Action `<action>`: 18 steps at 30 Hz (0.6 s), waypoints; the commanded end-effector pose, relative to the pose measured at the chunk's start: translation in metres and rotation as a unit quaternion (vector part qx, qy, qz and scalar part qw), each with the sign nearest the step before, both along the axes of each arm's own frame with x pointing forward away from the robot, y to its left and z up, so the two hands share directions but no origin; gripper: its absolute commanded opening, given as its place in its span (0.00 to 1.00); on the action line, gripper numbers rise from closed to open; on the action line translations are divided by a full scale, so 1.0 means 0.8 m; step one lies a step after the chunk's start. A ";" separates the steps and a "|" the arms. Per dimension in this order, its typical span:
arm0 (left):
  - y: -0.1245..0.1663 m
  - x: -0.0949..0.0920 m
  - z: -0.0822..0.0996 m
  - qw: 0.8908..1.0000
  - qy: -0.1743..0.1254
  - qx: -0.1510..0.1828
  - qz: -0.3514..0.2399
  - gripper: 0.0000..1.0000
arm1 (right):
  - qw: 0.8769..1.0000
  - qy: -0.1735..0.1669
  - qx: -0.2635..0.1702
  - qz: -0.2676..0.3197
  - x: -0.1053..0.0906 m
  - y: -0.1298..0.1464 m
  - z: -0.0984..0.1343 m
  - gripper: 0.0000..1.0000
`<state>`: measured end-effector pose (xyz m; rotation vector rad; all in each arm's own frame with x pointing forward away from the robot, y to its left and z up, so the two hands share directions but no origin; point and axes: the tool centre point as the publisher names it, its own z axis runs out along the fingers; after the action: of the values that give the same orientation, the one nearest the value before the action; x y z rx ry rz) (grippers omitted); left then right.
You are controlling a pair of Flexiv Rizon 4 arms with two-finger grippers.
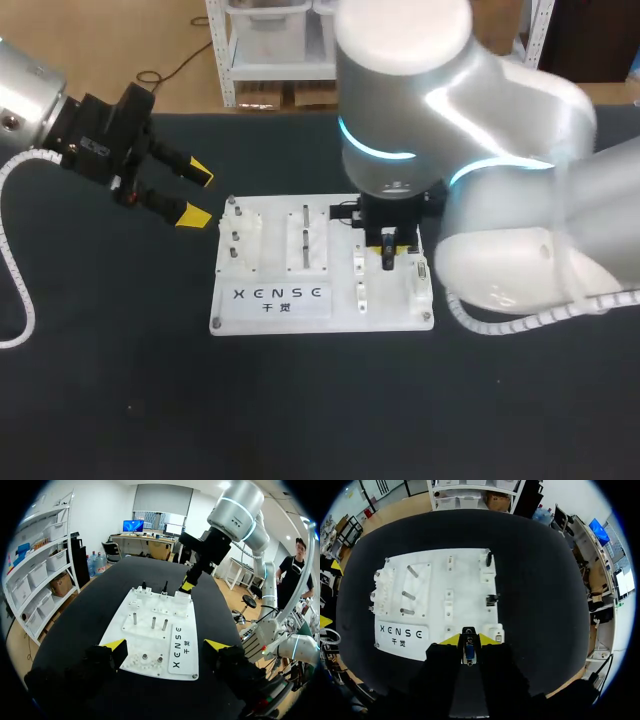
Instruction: Insert the USB connector, Ethernet cable, and multi-pin plug into their matching sockets one by one.
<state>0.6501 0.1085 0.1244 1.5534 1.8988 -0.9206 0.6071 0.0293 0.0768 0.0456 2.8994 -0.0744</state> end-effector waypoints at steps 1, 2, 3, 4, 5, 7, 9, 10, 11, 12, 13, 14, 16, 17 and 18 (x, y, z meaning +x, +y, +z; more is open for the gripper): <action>0.001 -0.001 -0.001 1.000 -0.001 -0.001 0.000 1.00 | 1.000 -0.009 0.001 -0.001 -0.006 -0.019 0.000 0.00; 0.001 -0.001 -0.001 1.000 -0.001 -0.001 0.000 1.00 | 1.000 -0.008 -0.001 -0.002 -0.005 -0.022 -0.001 0.00; 0.001 -0.001 -0.001 1.000 -0.001 -0.001 0.000 1.00 | 1.000 -0.007 -0.002 -0.003 -0.005 -0.024 -0.003 0.00; 0.001 -0.001 -0.001 1.000 -0.001 -0.001 0.000 1.00 | 1.000 -0.007 -0.003 -0.003 -0.005 -0.026 -0.003 0.00; 0.001 -0.001 -0.001 1.000 -0.001 -0.001 0.000 1.00 | 1.000 -0.006 -0.005 -0.003 -0.005 -0.028 -0.004 0.00; 0.001 -0.001 -0.001 1.000 -0.001 -0.001 0.000 1.00 | 1.000 -0.006 -0.007 -0.003 -0.005 -0.030 -0.005 0.00; 0.001 -0.001 -0.001 1.000 -0.001 -0.001 0.000 1.00 | 1.000 -0.006 -0.009 -0.003 -0.005 -0.031 -0.004 0.00; 0.001 -0.001 -0.001 1.000 -0.001 -0.001 0.000 1.00 | 1.000 -0.005 -0.009 -0.003 -0.005 -0.032 -0.004 0.00; 0.001 -0.001 -0.001 1.000 -0.001 -0.001 0.000 1.00 | 1.000 -0.005 -0.009 -0.003 -0.004 -0.033 -0.004 0.00; 0.001 -0.001 -0.001 1.000 -0.001 -0.001 0.000 1.00 | 1.000 -0.004 -0.009 -0.003 -0.004 -0.034 -0.005 0.00; 0.001 -0.001 -0.001 1.000 -0.001 -0.001 0.000 1.00 | 1.000 -0.003 -0.011 -0.001 -0.004 -0.034 -0.005 0.00; 0.001 -0.001 -0.001 1.000 -0.001 -0.001 0.000 1.00 | 1.000 -0.004 -0.013 0.001 -0.004 -0.035 -0.005 0.00; 0.001 -0.001 -0.001 1.000 -0.001 -0.001 0.000 1.00 | 1.000 -0.004 -0.016 0.003 -0.004 -0.037 -0.006 0.00; 0.001 -0.001 -0.001 1.000 -0.001 -0.001 0.000 1.00 | 1.000 -0.005 -0.016 0.003 -0.005 -0.039 -0.005 0.00; 0.001 -0.001 -0.001 1.000 -0.001 -0.001 0.000 1.00 | 1.000 -0.005 -0.015 0.000 -0.005 -0.041 -0.005 0.00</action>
<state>0.6501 0.1085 0.1244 1.5534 1.8988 -0.9206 0.6053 0.0006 0.0724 0.0350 2.8943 -0.1246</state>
